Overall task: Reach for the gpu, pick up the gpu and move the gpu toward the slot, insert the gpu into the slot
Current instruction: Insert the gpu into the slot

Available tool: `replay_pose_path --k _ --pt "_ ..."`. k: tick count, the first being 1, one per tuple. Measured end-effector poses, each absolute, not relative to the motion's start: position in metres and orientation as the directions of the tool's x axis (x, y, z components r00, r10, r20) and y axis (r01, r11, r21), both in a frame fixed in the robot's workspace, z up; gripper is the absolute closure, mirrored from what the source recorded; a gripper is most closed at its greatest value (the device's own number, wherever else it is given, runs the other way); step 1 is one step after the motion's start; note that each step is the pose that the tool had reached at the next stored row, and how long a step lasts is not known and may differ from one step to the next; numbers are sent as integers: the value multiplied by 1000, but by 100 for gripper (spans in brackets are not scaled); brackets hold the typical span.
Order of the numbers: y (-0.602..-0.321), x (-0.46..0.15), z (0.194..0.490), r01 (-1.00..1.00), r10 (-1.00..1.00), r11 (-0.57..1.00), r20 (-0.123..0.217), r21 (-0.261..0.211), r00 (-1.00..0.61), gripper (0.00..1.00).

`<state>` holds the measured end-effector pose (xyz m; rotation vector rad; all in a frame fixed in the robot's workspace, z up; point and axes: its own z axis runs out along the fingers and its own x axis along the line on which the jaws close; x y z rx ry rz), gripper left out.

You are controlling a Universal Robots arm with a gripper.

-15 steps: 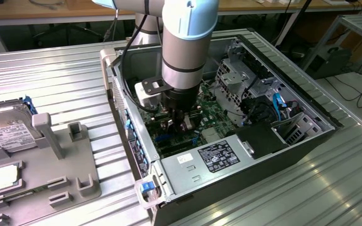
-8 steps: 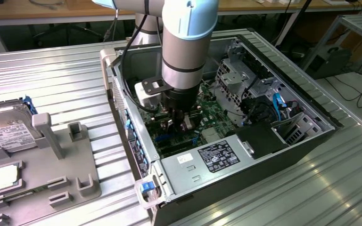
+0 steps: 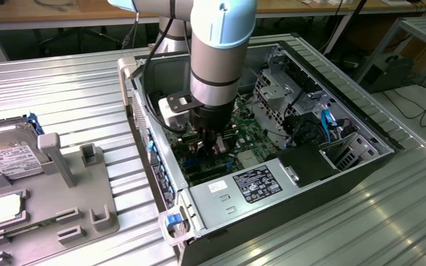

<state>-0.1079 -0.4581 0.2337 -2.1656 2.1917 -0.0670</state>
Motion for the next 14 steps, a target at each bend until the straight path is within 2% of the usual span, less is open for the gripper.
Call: replay_pose_path --k 14 --pt "-458 -108 232 -997 -1000 12 -12 -73 -11 71"
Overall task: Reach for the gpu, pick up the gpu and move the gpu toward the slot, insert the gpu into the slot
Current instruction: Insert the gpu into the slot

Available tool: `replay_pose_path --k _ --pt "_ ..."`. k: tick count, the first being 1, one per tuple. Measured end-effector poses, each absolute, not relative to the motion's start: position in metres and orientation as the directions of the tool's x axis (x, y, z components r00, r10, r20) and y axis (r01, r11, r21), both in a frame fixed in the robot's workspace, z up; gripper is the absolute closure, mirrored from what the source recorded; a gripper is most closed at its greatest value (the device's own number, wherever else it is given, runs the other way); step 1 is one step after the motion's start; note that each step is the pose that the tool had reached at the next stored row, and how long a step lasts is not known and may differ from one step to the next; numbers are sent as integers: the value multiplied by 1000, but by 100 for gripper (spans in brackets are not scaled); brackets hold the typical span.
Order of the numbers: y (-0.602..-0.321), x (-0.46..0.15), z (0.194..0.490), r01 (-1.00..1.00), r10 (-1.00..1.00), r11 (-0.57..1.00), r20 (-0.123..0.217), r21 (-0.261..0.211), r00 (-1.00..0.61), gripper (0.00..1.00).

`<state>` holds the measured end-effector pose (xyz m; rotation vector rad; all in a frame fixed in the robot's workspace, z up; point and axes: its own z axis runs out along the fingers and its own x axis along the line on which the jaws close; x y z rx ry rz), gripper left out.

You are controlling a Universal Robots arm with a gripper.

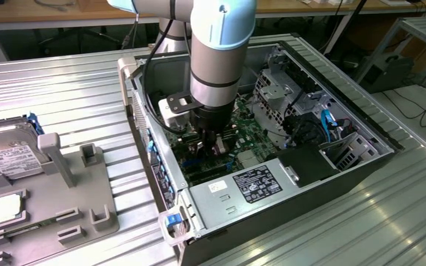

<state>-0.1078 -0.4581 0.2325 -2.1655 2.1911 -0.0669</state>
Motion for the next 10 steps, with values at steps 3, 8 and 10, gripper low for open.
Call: replay_pose_path --k 3,8,10 --pt "-458 -108 232 -997 -1000 12 -12 -73 -11 71" --pt "-458 -108 232 -997 -1000 12 -12 -73 -11 71" --pt "-458 -108 232 -997 -1000 12 -12 -73 -11 71"
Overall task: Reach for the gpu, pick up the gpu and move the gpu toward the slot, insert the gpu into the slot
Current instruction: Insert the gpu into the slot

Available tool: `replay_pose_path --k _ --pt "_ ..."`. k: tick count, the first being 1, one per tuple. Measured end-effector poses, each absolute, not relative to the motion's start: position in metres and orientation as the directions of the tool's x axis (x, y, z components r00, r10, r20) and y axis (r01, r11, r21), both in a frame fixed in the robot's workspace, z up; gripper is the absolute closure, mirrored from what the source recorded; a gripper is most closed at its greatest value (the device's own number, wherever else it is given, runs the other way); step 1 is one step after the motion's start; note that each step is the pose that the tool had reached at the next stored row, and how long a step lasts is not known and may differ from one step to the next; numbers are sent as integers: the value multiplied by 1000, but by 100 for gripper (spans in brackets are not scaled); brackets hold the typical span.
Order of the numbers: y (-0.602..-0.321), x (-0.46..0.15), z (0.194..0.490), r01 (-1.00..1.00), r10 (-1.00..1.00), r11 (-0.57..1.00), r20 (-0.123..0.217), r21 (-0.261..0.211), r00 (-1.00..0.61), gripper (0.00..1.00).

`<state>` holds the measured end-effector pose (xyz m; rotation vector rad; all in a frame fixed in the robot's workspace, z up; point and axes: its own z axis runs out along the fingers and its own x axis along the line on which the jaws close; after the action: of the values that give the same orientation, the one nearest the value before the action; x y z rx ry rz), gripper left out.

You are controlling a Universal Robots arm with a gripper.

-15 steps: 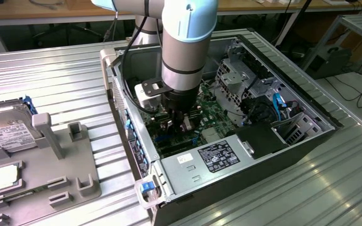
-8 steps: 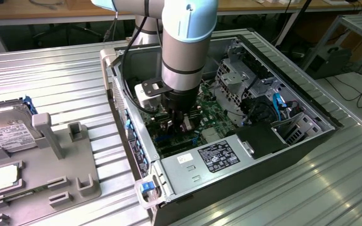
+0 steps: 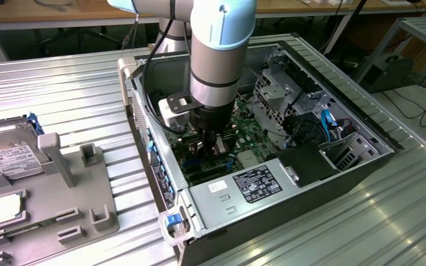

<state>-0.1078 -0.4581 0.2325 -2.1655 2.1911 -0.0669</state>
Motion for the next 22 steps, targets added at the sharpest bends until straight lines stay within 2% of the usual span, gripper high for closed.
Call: replay_pose_path --k 15,22 --pt "-458 -109 232 -998 -1000 12 -12 -69 -11 71" --pt "-458 -108 232 -999 -1000 12 -12 -42 -12 71"
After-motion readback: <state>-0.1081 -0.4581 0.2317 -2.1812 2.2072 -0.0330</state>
